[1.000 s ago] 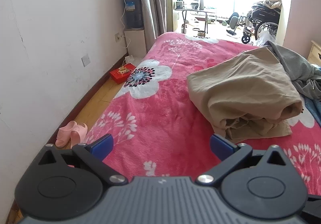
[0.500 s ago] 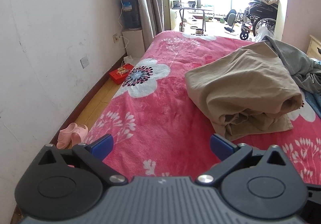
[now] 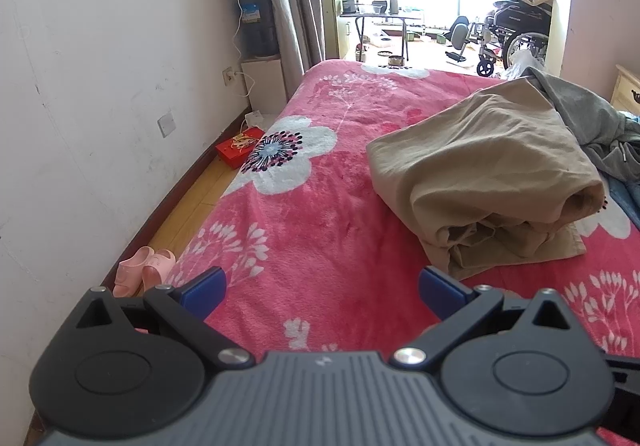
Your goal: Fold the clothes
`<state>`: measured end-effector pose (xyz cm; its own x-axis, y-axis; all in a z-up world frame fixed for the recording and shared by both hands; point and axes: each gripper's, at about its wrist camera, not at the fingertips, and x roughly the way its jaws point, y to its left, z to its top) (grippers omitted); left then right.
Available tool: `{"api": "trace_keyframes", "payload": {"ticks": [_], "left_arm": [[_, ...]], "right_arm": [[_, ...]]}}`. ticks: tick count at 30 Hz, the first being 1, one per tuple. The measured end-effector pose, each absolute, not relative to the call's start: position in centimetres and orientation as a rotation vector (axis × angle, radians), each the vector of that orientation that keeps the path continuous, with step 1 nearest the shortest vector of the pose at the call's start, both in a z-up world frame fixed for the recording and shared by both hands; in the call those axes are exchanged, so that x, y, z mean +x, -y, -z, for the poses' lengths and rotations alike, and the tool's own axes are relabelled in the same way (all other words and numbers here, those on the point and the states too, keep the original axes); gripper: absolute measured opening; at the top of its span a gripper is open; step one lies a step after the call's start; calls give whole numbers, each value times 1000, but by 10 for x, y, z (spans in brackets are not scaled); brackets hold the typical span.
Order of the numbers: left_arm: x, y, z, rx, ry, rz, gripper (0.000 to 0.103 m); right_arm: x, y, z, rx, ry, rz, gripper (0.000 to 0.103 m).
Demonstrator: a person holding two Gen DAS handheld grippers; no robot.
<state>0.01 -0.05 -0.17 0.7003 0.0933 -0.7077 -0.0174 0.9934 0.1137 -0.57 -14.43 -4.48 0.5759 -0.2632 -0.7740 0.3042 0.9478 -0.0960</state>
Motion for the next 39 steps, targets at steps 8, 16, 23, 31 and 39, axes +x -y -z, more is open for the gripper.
{"api": "trace_keyframes", "payload": {"ticks": [8, 16, 23, 31, 39], "left_arm": [[1, 2, 5, 106, -796, -59, 103], [2, 5, 8, 112, -794, -51, 103], [6, 6, 14, 112, -786, -35, 103], [29, 19, 27, 84, -740, 41, 103], [69, 35, 42, 21, -693, 206, 94]], "right_arm": [[-3, 145, 46, 47, -897, 333, 102], [2, 146, 47, 45, -893, 334, 102], [6, 149, 50, 43, -881, 336, 102], [15, 171, 62, 38, -841, 357, 102], [30, 228, 48, 166, -609, 289, 102]]}}
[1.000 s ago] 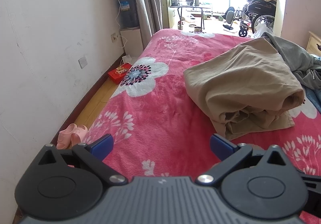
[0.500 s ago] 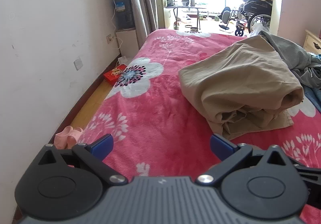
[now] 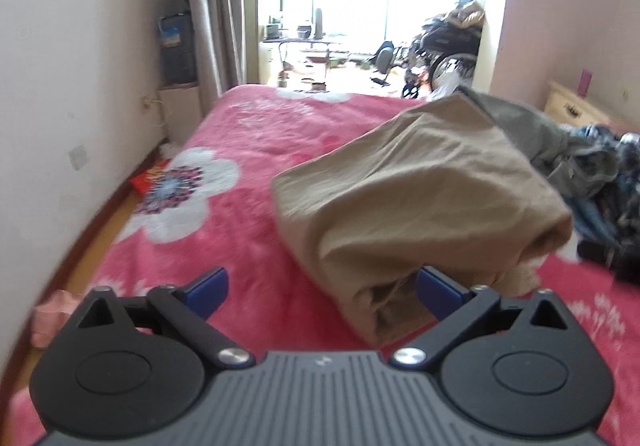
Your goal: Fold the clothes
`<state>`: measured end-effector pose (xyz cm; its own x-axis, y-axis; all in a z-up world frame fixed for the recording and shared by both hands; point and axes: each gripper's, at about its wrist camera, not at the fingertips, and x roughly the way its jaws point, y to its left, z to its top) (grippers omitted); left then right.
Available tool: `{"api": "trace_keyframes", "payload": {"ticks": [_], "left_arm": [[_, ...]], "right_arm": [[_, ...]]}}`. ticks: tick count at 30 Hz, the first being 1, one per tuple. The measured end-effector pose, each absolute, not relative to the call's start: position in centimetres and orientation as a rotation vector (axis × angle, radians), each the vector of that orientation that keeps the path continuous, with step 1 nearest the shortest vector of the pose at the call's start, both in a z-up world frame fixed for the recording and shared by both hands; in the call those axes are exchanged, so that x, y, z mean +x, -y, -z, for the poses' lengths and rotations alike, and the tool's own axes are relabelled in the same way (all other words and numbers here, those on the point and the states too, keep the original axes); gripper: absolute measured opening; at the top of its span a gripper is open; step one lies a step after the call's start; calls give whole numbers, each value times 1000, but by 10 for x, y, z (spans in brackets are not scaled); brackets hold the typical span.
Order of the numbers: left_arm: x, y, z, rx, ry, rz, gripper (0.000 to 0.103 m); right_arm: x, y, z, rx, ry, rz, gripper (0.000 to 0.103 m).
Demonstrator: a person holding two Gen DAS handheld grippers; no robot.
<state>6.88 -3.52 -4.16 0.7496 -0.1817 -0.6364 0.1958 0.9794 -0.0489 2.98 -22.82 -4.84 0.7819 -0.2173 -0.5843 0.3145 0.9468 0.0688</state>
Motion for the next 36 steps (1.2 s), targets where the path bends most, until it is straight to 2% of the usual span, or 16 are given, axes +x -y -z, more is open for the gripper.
{"api": "trace_keyframes", "payload": {"ticks": [3, 7, 10, 12, 13, 15, 17, 19, 21, 22, 26, 31, 34, 36], "left_arm": [[95, 41, 47, -30, -699, 256, 77], [129, 56, 56, -34, -701, 299, 64], [150, 70, 73, -9, -774, 321, 40], [163, 78, 85, 9, -832, 328, 12], [169, 82, 92, 20, -860, 328, 7], [170, 86, 102, 44, -903, 315, 3], [164, 85, 108, 60, -923, 318, 2], [156, 83, 112, 78, -937, 325, 2], [145, 78, 114, 80, -942, 343, 2], [139, 75, 114, 81, -943, 354, 2], [108, 61, 111, 86, -933, 405, 3], [56, 25, 105, 123, -932, 423, 3], [34, -6, 97, 129, -941, 398, 9], [24, -24, 85, 125, -933, 375, 18]], "right_arm": [[62, 255, 40, 261, -552, 218, 102], [116, 282, 32, 360, -513, 107, 102], [169, 289, 41, 380, -560, 38, 101], [199, 294, 56, 393, -628, 33, 97], [207, 296, 64, 410, -666, 26, 91], [222, 300, 82, 449, -743, 10, 81], [227, 303, 92, 495, -789, -18, 51], [215, 298, 88, 507, -791, -53, 38], [199, 287, 81, 460, -789, -74, 32], [190, 280, 76, 428, -787, -100, 24], [149, 254, 62, 323, -777, -220, 17], [89, 215, 71, 291, -808, -361, 11], [56, 190, 84, 256, -829, -417, 10], [41, 184, 90, 262, -831, -425, 11]]}}
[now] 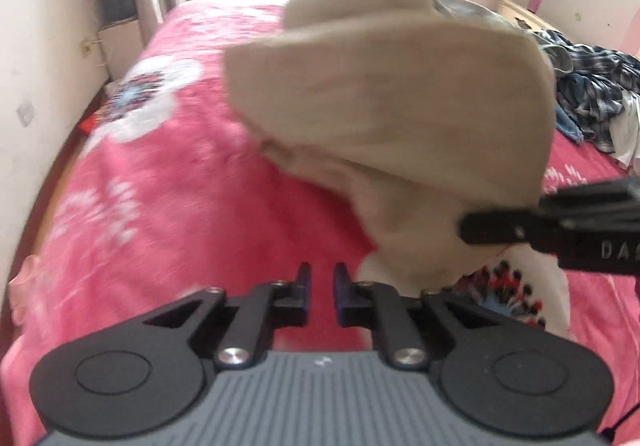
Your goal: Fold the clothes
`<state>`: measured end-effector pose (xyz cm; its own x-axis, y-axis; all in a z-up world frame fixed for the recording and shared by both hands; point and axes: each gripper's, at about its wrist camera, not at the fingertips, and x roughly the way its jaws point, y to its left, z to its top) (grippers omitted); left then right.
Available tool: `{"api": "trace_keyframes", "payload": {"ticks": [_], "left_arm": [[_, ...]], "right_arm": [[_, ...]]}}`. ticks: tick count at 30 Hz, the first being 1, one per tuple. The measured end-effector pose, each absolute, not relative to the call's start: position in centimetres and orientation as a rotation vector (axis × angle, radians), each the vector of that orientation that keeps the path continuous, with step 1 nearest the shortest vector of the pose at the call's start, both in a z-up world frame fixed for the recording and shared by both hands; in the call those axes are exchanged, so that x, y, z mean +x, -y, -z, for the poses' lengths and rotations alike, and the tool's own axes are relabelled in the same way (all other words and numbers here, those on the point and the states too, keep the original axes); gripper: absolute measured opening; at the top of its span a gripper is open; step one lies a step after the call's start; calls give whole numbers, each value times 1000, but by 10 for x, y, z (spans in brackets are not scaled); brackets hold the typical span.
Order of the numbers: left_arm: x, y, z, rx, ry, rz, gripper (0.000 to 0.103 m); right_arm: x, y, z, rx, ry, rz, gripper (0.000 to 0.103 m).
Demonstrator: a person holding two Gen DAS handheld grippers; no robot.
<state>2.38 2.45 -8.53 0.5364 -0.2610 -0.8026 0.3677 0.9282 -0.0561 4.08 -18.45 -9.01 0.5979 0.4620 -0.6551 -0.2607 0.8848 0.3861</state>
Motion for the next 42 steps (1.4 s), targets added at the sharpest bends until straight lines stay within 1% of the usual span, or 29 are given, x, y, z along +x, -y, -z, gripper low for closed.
{"api": "trace_keyframes", "payload": {"ticks": [1, 2, 3, 4, 5, 6, 8, 9, 10, 11, 12, 13, 14, 15, 17, 19, 20, 21, 22, 23, 24, 26, 27, 29, 31, 36, 40, 42], "left_arm": [[22, -31, 77, 117, -916, 371, 20], [20, -37, 69, 107, -897, 370, 28], [20, -39, 59, 93, -873, 384, 39], [21, -38, 50, 82, -848, 400, 45], [21, -33, 40, 73, -815, 418, 56], [19, -24, 29, 69, -779, 440, 62], [27, -5, 11, 78, -710, 499, 68], [31, 6, 3, 80, -682, 525, 72], [35, 18, -2, 77, -659, 551, 73], [39, 31, -7, 75, -639, 578, 74], [44, 43, -9, 79, -632, 606, 74], [49, 56, -11, 84, -628, 636, 74], [55, 70, -9, 102, -641, 667, 76], [61, 83, -4, 137, -667, 690, 76], [61, 108, 5, 220, -727, 717, 76], [60, 123, 23, 318, -803, 691, 68], [61, 123, 33, 351, -839, 671, 62], [60, 119, 40, 361, -863, 660, 61], [58, 110, 44, 356, -883, 655, 61], [57, 100, 49, 350, -902, 651, 61], [56, 89, 53, 339, -918, 650, 61], [52, 66, 62, 326, -951, 649, 61], [47, 55, 65, 327, -967, 648, 61], [41, 35, 74, 333, -1007, 638, 61], [31, 20, 79, 337, -1039, 624, 61], [4, -17, 74, 335, -1073, 586, 59], [-7, -29, 58, 295, -1045, 569, 60], [-8, -31, 46, 267, -1012, 573, 62]], "right_arm": [[33, 183, 93, 269, -831, -426, 14], [24, 184, 93, 272, -835, -430, 16], [16, 186, 92, 269, -837, -437, 16], [8, 189, 90, 264, -839, -445, 17], [0, 191, 88, 260, -840, -453, 20], [-9, 199, 83, 268, -840, -459, 21], [-20, 215, 72, 297, -833, -459, 25], [-24, 230, 65, 333, -793, -416, 27], [-28, 245, 59, 372, -747, -367, 36], [-32, 260, 52, 410, -701, -317, 57], [-37, 276, 45, 447, -655, -268, 68], [-34, 291, 44, 482, -622, -213, 86], [-31, 306, 44, 515, -590, -158, 88], [-27, 322, 44, 549, -559, -102, 88], [-5, 349, 57, 685, -572, -51, 88], [19, 369, 84, 847, -644, -29, 88], [27, 374, 102, 925, -695, -32, 88], [35, 379, 120, 1003, -750, -38, 86], [38, 376, 133, 1057, -800, -60, 77], [37, 369, 140, 1080, -834, -101, 64], [36, 362, 146, 1097, -865, -145, 59], [23, 338, 147, 1047, -902, -231, 37], [18, 325, 147, 1030, -921, -265, 33], [6, 299, 147, 1013, -952, -327, 18], [-7, 273, 150, 1004, -978, -381, 11], [-35, 202, 150, 852, -1030, -462, 11], [-53, 155, 138, 688, -1033, -504, 11], [-60, 139, 128, 610, -1022, -502, 14]]}}
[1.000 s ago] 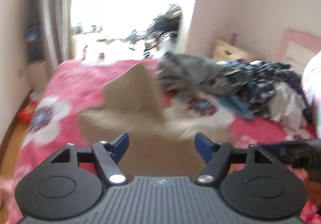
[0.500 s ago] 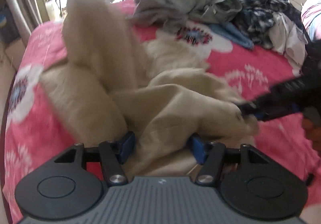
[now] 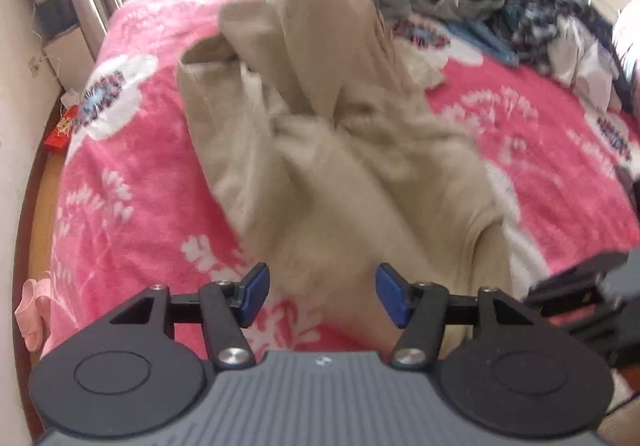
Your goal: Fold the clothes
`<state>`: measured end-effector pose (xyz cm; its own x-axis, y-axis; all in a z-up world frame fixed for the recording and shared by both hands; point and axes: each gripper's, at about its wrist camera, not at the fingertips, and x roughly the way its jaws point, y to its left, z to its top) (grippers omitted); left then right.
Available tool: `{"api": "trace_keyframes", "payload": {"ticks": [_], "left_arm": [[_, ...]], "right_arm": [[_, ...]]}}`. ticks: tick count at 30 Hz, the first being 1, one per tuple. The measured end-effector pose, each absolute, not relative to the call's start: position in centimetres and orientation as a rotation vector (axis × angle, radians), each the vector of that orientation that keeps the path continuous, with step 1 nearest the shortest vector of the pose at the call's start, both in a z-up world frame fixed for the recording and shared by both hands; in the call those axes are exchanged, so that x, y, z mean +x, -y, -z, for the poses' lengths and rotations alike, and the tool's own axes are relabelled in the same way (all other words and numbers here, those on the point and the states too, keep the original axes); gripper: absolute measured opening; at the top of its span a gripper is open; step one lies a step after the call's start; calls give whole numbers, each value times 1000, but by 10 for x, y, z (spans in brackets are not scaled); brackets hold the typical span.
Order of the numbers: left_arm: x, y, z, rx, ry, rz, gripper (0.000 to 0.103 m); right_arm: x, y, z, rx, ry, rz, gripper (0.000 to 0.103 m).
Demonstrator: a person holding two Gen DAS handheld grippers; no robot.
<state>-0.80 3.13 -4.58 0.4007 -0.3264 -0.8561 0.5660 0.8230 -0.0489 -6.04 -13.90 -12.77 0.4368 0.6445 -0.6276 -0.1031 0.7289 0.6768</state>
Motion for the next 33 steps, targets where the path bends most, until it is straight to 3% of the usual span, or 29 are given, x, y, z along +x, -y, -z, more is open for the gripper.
{"api": "trace_keyframes", "payload": {"ticks": [4, 8, 11, 16, 19, 25, 33], "left_arm": [[-4, -22, 20, 232, -920, 602, 66], [1, -3, 10, 226, -878, 629, 67], [0, 14, 10, 222, -869, 660, 67], [-2, 39, 15, 248, -877, 691, 67], [-12, 48, 24, 312, -912, 734, 67], [-35, 66, 44, 457, -871, 776, 67], [5, 77, 27, 328, -828, 713, 66]], "right_arm": [[-78, 132, 107, 574, -991, -450, 30], [-114, 174, 95, 813, -917, -312, 48], [-132, 212, 95, 970, -840, -178, 55], [-126, 239, 134, 1152, -903, -63, 66], [-107, 241, 163, 1230, -952, 1, 66], [-90, 273, 155, 1194, -854, 70, 66], [-25, 311, 177, 1230, -783, 62, 66]]}}
